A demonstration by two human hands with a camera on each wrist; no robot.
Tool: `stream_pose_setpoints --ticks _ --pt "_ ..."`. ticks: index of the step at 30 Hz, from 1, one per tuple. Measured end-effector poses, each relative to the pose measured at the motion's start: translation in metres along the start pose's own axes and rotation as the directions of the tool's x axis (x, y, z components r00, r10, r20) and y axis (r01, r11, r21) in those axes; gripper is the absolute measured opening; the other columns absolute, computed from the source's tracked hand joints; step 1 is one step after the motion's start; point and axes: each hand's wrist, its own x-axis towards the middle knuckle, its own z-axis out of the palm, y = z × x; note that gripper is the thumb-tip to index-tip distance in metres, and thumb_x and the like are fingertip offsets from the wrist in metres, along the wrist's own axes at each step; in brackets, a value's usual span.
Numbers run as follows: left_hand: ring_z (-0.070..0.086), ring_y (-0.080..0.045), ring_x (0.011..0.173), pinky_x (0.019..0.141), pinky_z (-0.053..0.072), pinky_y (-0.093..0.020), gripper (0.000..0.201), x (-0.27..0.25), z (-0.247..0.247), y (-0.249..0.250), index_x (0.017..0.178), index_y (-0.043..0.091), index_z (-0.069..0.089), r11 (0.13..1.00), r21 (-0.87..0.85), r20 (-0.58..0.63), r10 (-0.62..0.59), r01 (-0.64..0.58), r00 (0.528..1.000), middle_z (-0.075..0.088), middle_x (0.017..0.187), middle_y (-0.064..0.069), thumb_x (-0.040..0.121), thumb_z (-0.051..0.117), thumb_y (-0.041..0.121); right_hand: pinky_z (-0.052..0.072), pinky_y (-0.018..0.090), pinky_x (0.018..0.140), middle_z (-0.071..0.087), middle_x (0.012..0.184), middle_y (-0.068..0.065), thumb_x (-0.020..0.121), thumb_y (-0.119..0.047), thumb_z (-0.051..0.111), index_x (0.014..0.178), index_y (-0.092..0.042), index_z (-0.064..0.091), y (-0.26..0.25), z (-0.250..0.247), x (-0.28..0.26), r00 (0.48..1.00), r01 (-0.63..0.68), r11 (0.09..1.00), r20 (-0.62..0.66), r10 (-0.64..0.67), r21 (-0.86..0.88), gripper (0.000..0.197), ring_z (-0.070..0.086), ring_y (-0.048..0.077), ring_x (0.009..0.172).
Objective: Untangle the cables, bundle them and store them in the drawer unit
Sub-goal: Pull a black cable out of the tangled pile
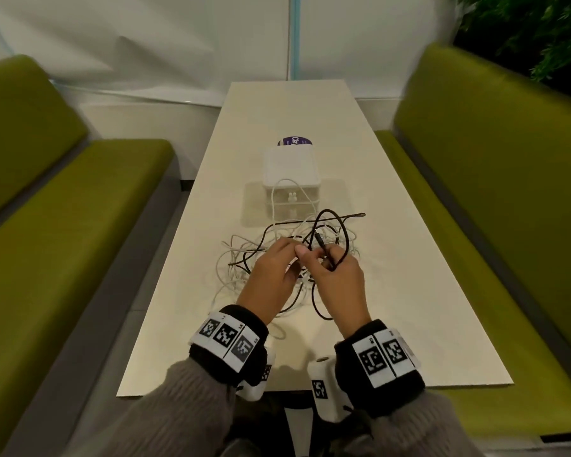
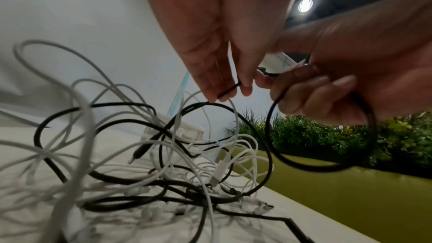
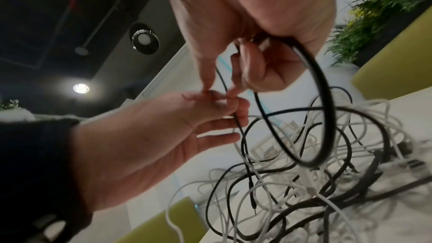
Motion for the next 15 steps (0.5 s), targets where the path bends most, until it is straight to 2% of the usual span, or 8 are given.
stream_pose_setpoints --ticks 3,5,8,11,13,15 --pt "0.051 -0.002 0.098 0.090 0.037 -0.005 0.030 -0.001 -0.002 -0.004 0.109 0.004 0.062 0.999 -0.035 0.062 -0.012 0.014 0.998 0.060 0.107 -0.005 0.082 0.052 -0.007 0.038 0.010 0.055 0.049 0.061 -0.008 0.082 -0.032 0.073 0.088 -0.017 0.066 0.004 0.004 0.006 0.999 0.029 1.000 -0.046 -0.028 0.009 0.017 0.046 0.006 0.056" --pt "0.053 -0.007 0.105 0.095 0.039 -0.012 0.031 -0.002 -0.001 -0.008 0.113 0.006 0.061 0.996 -0.082 0.114 -0.021 0.030 0.993 0.059 0.113 -0.004 0.086 0.052 -0.003 0.041 0.013 0.061 0.058 0.062 -0.013 0.085 -0.022 0.070 0.087 -0.015 0.070 0.008 0.004 0.008 0.997 0.071 0.996 -0.046 -0.069 0.046 0.007 0.053 0.001 0.058" --pt "0.054 -0.013 0.109 0.098 0.040 -0.023 0.023 0.001 0.000 -0.020 0.111 0.012 0.059 0.988 -0.041 0.178 -0.136 0.146 0.975 0.058 0.115 -0.003 0.089 0.058 0.008 0.035 0.012 0.057 0.055 0.051 -0.019 0.086 -0.016 0.069 0.078 -0.011 0.068 0.013 -0.001 0.008 0.988 0.120 0.986 -0.115 -0.107 0.119 0.009 0.049 -0.001 0.052" --pt "0.052 -0.020 0.113 0.090 0.034 -0.018 0.026 0.009 -0.006 -0.034 0.115 0.011 0.055 0.959 0.103 0.228 -0.281 0.264 0.932 0.056 0.120 -0.006 0.089 0.059 0.013 0.033 0.015 0.055 0.050 0.051 -0.016 0.085 -0.015 0.070 0.069 -0.017 0.060 0.008 -0.014 0.006 0.967 0.200 0.966 -0.193 -0.167 0.163 0.018 0.040 0.000 0.052" --pt "0.050 -0.022 0.113 0.083 0.030 -0.015 0.029 0.014 -0.013 -0.043 0.118 0.009 0.054 0.938 0.170 0.273 -0.339 0.302 0.900 0.054 0.122 -0.007 0.089 0.058 0.010 0.034 0.013 0.053 0.051 0.049 -0.016 0.086 -0.013 0.068 0.070 -0.018 0.059 0.000 -0.029 0.008 0.951 0.239 0.952 -0.244 -0.189 0.192 0.019 0.040 -0.002 0.050" --pt "0.050 -0.024 0.113 0.087 0.034 -0.020 0.031 0.019 -0.020 -0.050 0.120 0.014 0.054 0.921 0.215 0.333 -0.381 0.324 0.863 0.053 0.124 -0.007 0.089 0.058 0.011 0.031 0.014 0.048 0.045 0.046 -0.016 0.088 -0.014 0.066 0.071 -0.017 0.059 -0.007 -0.045 0.011 0.941 0.252 0.942 -0.285 -0.185 0.222 0.018 0.035 0.000 0.046"
